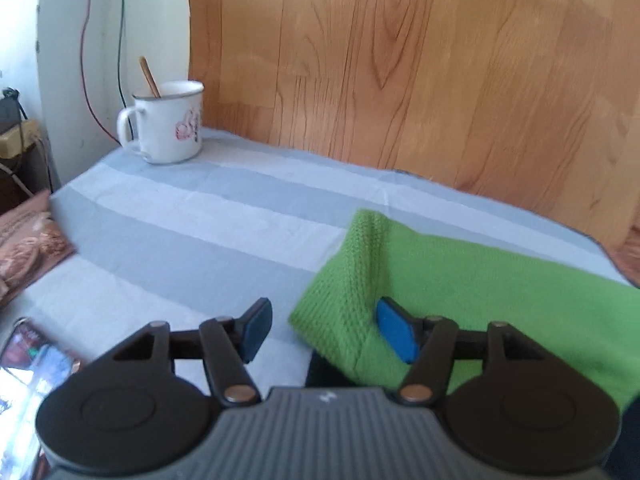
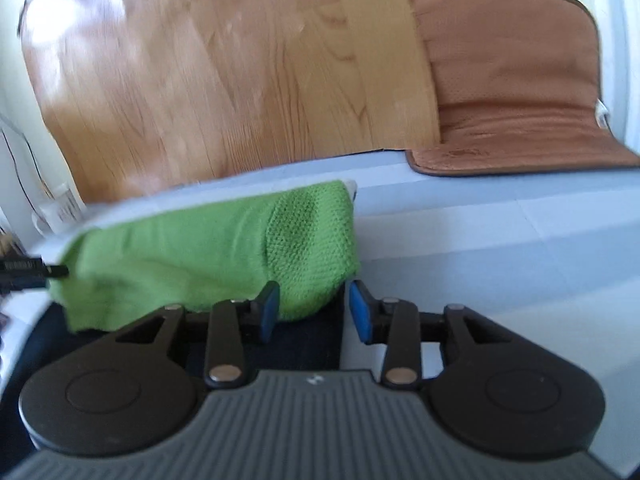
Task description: Fold small clothes
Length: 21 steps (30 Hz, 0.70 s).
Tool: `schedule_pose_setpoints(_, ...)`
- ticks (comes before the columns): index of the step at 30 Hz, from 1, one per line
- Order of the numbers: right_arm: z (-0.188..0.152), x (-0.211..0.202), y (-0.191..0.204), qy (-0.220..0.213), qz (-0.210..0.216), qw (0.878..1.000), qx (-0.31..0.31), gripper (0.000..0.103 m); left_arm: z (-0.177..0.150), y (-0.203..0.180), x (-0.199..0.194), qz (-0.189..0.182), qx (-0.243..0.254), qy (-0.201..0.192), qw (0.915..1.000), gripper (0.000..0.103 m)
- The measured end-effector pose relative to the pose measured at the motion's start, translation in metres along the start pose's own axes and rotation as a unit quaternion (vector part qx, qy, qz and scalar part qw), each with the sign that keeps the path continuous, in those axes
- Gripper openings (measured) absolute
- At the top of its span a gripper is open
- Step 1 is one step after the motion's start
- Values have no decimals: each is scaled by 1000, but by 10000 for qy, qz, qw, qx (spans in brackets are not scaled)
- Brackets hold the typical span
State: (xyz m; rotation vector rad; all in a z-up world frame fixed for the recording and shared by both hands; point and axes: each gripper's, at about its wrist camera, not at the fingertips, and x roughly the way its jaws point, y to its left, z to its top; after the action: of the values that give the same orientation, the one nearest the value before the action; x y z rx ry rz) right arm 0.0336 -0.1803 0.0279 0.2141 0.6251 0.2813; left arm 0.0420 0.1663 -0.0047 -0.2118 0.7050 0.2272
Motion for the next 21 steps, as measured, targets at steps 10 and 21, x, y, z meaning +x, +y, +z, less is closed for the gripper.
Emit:
schedule_pose_setpoints(10,-36,-59,-37,266,753,9903,1135,52,-56,11,-73,-621,521,-70,9967,63)
schedule_pose_setpoints(21,-59,-77,-28,581,1199,9839,1192,55,-111,33,-124,-931,598,65,9938,67)
